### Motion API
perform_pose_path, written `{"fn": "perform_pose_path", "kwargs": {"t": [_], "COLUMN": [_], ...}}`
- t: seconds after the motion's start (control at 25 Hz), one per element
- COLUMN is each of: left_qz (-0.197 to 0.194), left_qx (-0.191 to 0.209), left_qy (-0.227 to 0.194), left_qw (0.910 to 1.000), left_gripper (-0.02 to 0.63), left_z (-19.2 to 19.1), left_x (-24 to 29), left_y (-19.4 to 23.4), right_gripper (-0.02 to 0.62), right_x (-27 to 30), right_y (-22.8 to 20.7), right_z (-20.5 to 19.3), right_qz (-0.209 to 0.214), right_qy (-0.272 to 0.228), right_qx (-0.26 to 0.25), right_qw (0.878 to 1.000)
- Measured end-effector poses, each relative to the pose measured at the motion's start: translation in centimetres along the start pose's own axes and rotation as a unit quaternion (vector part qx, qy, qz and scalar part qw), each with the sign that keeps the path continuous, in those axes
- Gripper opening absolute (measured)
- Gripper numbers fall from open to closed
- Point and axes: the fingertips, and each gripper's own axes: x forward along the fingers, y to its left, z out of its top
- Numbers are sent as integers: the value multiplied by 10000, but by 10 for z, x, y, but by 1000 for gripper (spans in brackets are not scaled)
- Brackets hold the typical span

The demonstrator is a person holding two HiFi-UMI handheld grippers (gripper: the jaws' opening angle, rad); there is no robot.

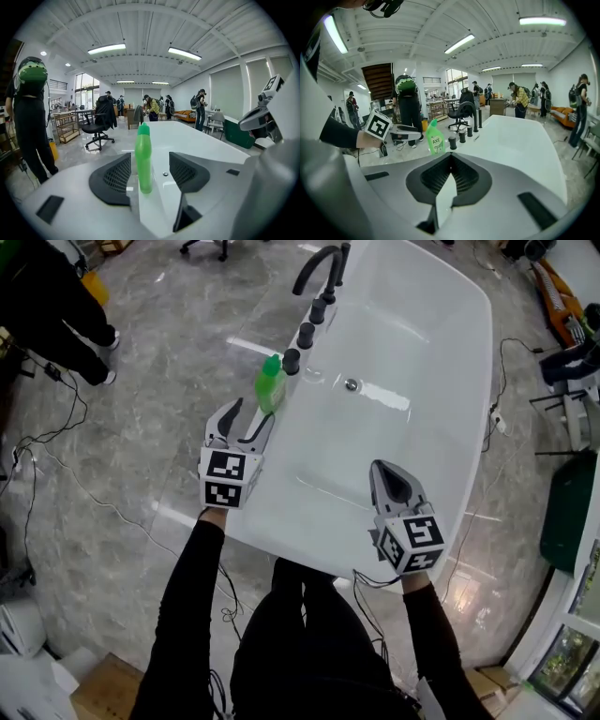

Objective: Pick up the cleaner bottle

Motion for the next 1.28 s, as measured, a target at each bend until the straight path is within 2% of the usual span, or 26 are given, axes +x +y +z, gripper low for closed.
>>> {"fn": "perform_pose_path", "kwargs": {"t": [0.4, 0.68, 0.88, 1.28], "left_qz": [-23, -35, -85, 77], "left_qx": [16, -75, 6, 154], "left_qy": [421, 450, 514, 496], "left_qw": [9991, 9989, 9986, 9986], "left_gripper": [258, 258, 258, 256], "left_z": [-43, -55, -65, -77], "left_x": [51, 76, 93, 122], "left_y": [7, 13, 10, 12], "right_gripper": [2, 2, 2, 2], "right_x": [29, 37, 41, 45], "right_y": [-12, -23, -26, -37], "right_z": [-20, -40, -50, -78], "right_qz": [71, 72, 95, 98], "right_qy": [123, 198, 289, 453], "right_qx": [45, 146, 172, 294], "right_qw": [9999, 9997, 9994, 9985]}}
